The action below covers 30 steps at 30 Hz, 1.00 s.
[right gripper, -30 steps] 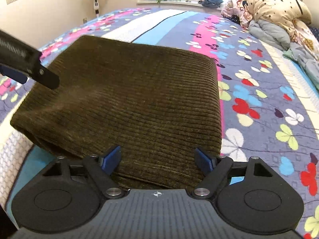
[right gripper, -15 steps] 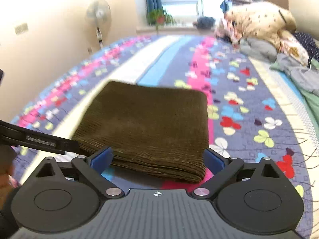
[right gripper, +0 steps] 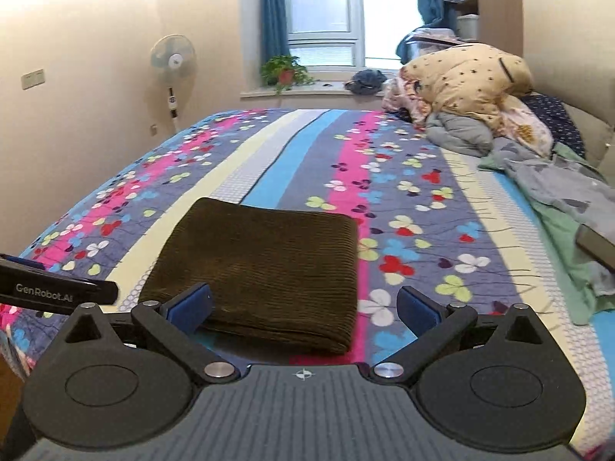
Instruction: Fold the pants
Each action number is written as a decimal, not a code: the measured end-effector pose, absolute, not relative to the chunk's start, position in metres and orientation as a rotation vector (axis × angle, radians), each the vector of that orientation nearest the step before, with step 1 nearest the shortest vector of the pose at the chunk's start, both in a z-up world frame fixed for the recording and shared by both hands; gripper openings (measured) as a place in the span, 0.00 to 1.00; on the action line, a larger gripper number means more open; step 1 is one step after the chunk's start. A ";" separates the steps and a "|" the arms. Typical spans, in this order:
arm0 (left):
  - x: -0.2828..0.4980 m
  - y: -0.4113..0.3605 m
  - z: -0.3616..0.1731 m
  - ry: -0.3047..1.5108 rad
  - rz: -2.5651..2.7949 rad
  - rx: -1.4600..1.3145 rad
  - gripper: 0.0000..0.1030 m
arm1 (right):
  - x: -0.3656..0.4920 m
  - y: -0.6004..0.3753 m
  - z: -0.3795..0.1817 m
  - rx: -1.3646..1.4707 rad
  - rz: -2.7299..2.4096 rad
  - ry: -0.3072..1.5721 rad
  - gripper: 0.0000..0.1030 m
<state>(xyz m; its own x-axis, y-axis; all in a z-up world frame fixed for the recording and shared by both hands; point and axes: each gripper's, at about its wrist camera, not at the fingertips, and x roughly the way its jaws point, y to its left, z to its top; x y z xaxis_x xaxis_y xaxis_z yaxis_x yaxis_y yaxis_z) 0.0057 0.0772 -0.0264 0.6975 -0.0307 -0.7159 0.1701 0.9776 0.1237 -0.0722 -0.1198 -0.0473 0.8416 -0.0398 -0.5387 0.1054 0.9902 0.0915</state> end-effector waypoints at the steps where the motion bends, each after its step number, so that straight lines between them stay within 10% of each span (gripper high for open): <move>1: 0.004 0.077 -0.025 0.786 -0.116 0.183 1.00 | -0.074 -0.119 -0.046 0.113 -0.082 0.566 0.99; 30: 0.007 0.079 -0.042 0.816 -0.088 0.151 1.00 | -0.075 -0.102 -0.052 0.058 -0.094 0.580 0.99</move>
